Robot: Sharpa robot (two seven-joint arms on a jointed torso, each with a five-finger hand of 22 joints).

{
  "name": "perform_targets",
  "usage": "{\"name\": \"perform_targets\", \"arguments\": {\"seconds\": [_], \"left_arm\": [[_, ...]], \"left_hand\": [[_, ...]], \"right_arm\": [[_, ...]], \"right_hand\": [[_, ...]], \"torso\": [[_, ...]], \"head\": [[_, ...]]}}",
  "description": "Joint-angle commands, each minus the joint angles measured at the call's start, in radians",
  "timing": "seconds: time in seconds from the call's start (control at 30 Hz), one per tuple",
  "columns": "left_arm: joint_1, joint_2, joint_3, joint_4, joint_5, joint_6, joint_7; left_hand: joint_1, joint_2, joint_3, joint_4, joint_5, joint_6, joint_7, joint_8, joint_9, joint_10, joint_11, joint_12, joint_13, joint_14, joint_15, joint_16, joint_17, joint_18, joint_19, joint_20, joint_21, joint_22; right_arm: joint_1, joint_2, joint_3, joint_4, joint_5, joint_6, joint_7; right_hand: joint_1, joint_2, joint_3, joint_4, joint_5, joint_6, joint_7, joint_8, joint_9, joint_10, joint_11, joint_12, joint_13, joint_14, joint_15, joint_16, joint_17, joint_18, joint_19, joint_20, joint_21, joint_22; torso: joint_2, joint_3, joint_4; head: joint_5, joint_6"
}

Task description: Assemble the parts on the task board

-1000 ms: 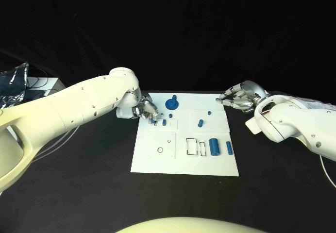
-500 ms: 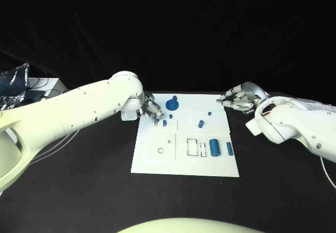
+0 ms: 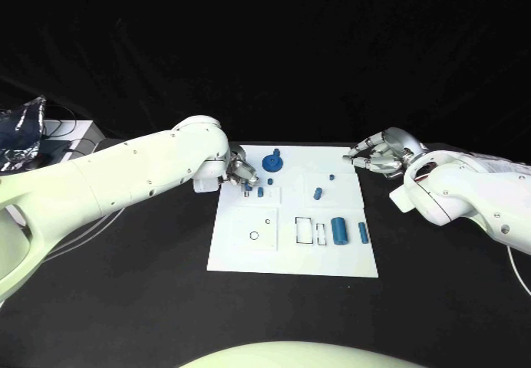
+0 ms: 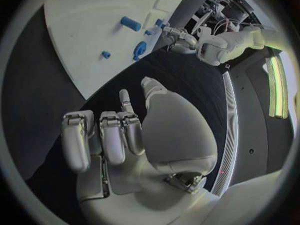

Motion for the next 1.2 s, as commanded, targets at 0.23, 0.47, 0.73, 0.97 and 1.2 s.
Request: {"name": "perform_targets", "arguments": {"seconds": [0.23, 0.47, 0.73, 0.97, 1.2], "left_arm": [[-0.009, -0.016, -0.002, 0.031, -0.046, -0.046, -0.003], [-0.017, -0.022, -0.002, 0.043, -0.056, -0.057, -0.003], [-0.031, -0.029, -0.002, 0.052, -0.062, -0.051, -0.004], [-0.038, -0.035, -0.002, 0.063, -0.058, -0.046, -0.006], [-0.040, -0.042, -0.002, 0.070, -0.058, -0.042, -0.008]], "left_hand": [[0.026, 0.010, 0.093, -0.102, 0.007, 0.047, -0.038, 0.002, 0.000, 0.016, -0.006, 0.006, 0.006, 0.104, -0.005, 0.004, 0.263, -0.020, 0.010, -0.002, 0.007, 0.125], [0.026, 0.010, 0.093, -0.102, 0.007, 0.047, -0.038, 0.002, 0.000, 0.016, -0.006, 0.006, 0.006, 0.104, -0.005, 0.004, 0.263, -0.020, 0.010, -0.002, 0.007, 0.125], [0.028, 0.010, 0.093, -0.102, 0.009, 0.049, -0.039, 0.001, 0.000, 0.018, -0.006, 0.006, 0.007, 0.104, -0.006, 0.004, 0.263, -0.020, 0.011, -0.003, 0.007, 0.126], [0.029, 0.010, 0.093, -0.101, 0.009, 0.050, -0.039, 0.001, 0.000, 0.018, -0.006, 0.006, 0.009, 0.104, -0.006, 0.004, 0.263, -0.020, 0.011, -0.003, 0.007, 0.126], [0.031, 0.010, 0.093, -0.101, 0.010, 0.051, -0.039, 0.000, 0.000, 0.018, -0.007, 0.005, 0.007, 0.104, -0.006, 0.004, 0.263, -0.020, 0.011, -0.003, 0.007, 0.126]], "right_arm": [[-0.001, -0.002, 0.000, 0.001, -0.001, -0.001, 0.022], [-0.002, -0.003, 0.000, 0.002, 0.000, -0.001, 0.023], [-0.003, -0.004, 0.000, 0.001, 0.000, 0.001, 0.023], [-0.003, -0.004, 0.000, 0.001, 0.001, 0.002, 0.023], [-0.004, -0.004, 0.000, 0.000, 0.002, 0.003, 0.023]], "right_hand": [[0.007, -0.005, 0.007, 0.001, 0.003, -0.010, 0.000, 0.004, 0.001, 0.096, -0.008, 0.001, 0.255, 0.098, -0.009, -0.004, 0.232, -0.008, 0.081, -0.005, -0.006, 0.224], [0.007, -0.005, 0.007, 0.001, 0.003, -0.010, 0.000, 0.004, 0.001, 0.096, -0.008, 0.001, 0.255, 0.098, -0.009, -0.004, 0.232, -0.008, 0.081, -0.005, -0.006, 0.224], [0.007, -0.005, 0.007, 0.001, 0.003, -0.010, 0.000, 0.004, 0.001, 0.096, -0.008, 0.001, 0.255, 0.098, -0.009, -0.004, 0.232, -0.008, 0.081, -0.005, -0.006, 0.224], [0.007, -0.005, 0.007, 0.001, 0.003, -0.010, 0.000, 0.004, 0.001, 0.096, -0.008, 0.001, 0.255, 0.098, -0.009, -0.004, 0.232, -0.008, 0.081, -0.005, -0.006, 0.224], [0.005, -0.006, 0.009, 0.003, 0.007, -0.011, 0.000, 0.004, 0.002, 0.097, -0.008, 0.002, 0.256, 0.098, -0.009, -0.004, 0.233, -0.008, 0.081, -0.005, -0.006, 0.224]], "torso": [[0.000, 0.0004, -0.0015], [0.000, -0.0001, -0.0004], [-0.001, 0.0004, -0.0012], [-0.001, 0.0009, -0.0015], [-0.001, 0.0009, -0.0003]], "head": [[0.003, -0.003], [0.003, -0.006], [0.005, -0.010], [0.006, -0.012], [0.006, -0.014]]}}
